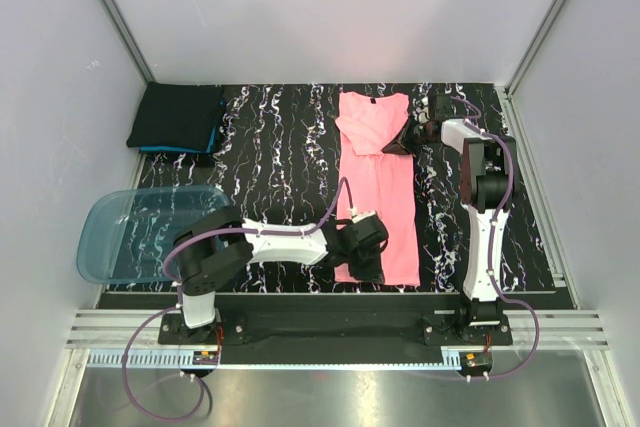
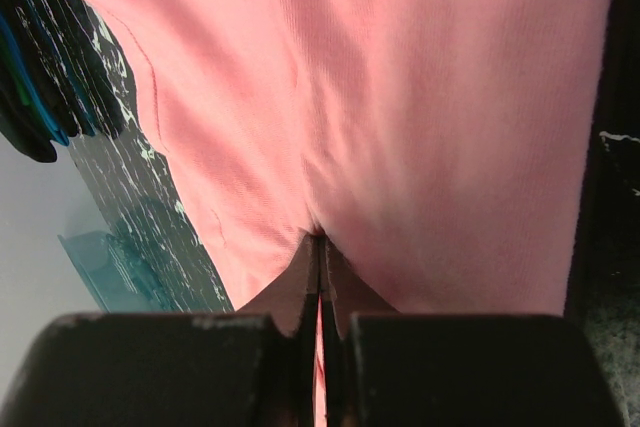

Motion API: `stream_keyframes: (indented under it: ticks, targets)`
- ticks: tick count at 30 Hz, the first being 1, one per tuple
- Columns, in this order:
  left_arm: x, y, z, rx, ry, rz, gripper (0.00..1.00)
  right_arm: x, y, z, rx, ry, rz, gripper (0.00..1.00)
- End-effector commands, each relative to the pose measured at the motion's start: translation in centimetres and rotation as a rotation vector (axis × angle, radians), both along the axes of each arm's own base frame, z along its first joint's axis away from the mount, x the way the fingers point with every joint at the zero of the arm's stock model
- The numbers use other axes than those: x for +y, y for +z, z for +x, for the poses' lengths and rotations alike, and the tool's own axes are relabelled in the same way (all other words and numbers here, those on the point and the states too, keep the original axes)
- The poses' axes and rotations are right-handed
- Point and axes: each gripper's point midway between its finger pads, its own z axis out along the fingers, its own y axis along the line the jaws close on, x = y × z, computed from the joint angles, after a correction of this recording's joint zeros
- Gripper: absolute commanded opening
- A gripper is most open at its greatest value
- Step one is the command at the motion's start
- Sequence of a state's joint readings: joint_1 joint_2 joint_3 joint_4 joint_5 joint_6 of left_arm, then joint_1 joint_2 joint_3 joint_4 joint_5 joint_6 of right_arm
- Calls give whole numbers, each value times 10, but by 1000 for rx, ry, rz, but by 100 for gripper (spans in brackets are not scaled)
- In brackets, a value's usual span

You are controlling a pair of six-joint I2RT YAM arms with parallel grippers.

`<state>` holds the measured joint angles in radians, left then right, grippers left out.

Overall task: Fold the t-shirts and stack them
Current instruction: Fold the tshirt

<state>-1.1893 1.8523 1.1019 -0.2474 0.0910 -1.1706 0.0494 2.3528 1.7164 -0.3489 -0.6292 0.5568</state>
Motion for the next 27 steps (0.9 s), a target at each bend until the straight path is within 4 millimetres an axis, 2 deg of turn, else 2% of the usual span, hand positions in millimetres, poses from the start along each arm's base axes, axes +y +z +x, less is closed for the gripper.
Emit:
stream_keyframes:
  ticks: [1, 6, 10, 12, 16, 18, 20, 22, 27]
  targets:
    - [-18, 27, 1, -23, 3, -87, 23, -6, -3, 2, -12, -17, -31, 0]
    - [-23, 41, 7, -61, -9, -108, 31, -6, -2, 1, -13, -12, -33, 0]
    - [-13, 48, 20, -101, 0, -54, 35, -5, 0, 1, -18, -8, -27, 0]
    - [-6, 50, 30, -124, 11, -41, 36, -4, 0, 0, -15, -8, -25, 0]
    - [25, 48, 76, -201, 78, 18, 38, -5, 1, -1, -17, -8, -25, 0]
    - [27, 49, 87, -245, 42, 24, 38, -5, 1, -1, -18, -9, -25, 0]
    - [20, 58, 99, -277, 19, 6, 38, -4, -1, -1, -13, -9, -23, 0]
    - [21, 50, 106, -278, -1, 43, 38, -5, -1, 0, -16, -9, -22, 0]
    - [6, 51, 120, -269, -20, -7, 38, -5, -2, 0, -16, -8, -26, 0]
